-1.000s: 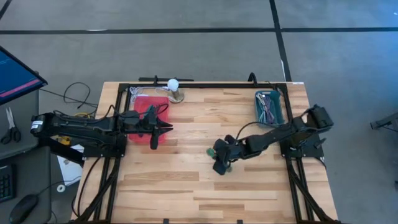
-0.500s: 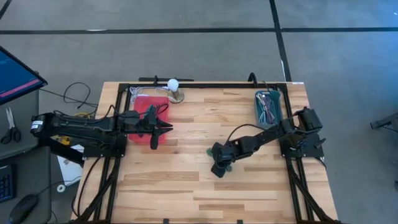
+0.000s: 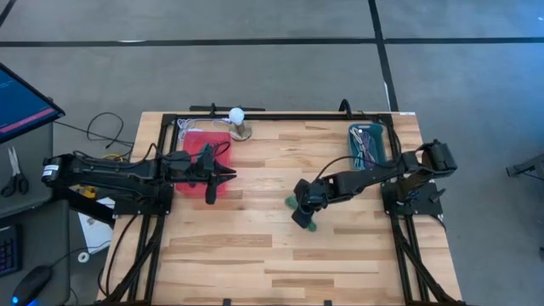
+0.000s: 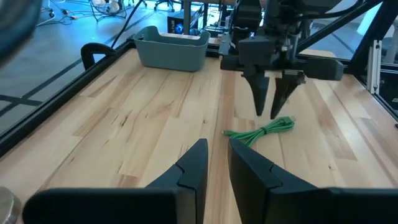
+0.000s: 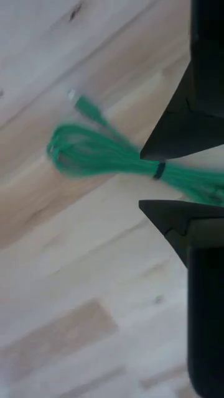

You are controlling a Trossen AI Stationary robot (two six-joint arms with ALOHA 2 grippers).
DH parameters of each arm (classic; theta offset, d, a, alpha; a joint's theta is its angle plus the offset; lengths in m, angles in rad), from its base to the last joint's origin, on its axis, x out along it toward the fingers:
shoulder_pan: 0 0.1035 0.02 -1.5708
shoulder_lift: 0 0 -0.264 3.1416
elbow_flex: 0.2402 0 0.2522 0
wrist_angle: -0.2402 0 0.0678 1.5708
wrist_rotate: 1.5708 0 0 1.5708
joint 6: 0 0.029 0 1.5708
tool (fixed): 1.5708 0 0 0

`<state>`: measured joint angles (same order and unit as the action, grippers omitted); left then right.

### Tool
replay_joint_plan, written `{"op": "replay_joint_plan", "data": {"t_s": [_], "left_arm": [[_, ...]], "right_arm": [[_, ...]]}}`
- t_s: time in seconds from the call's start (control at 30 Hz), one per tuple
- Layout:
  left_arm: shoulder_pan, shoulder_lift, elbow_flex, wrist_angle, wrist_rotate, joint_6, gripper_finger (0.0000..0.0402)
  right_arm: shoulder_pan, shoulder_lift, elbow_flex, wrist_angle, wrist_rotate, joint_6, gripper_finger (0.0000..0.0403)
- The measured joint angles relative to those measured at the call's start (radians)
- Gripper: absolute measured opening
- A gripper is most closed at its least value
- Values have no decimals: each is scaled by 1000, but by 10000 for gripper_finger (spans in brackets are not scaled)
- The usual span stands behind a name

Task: Pick & Place USB Port
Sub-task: Put the green charger cable into the blue bin

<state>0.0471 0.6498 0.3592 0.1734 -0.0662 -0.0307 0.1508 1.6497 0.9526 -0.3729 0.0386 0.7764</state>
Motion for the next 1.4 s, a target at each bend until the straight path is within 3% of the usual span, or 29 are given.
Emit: {"op": "replay_joint_plan", "data": {"t_s": [0.27, 0.63, 0.97, 1.1, 1.27, 1.4], "left_arm": [[0, 0, 0, 0, 0, 0, 62], [0, 0, 0, 0, 0, 0, 62], [0, 0, 0, 0, 0, 0, 62], [0, 0, 0, 0, 0, 0, 62], [0, 0, 0, 0, 0, 0, 62], [0, 0, 0, 0, 0, 0, 62]], "right_arm": [[-3, 36, -1, -58, 11, 6, 109], [-1, 148, 3, 8, -11, 2, 109], [-1, 151, 1, 48, -35, 2, 105], [-1, 152, 1, 51, -33, -1, 79], [-1, 153, 2, 63, -34, -64, 13], [-4, 147, 9, 43, -35, -78, 15]]}}
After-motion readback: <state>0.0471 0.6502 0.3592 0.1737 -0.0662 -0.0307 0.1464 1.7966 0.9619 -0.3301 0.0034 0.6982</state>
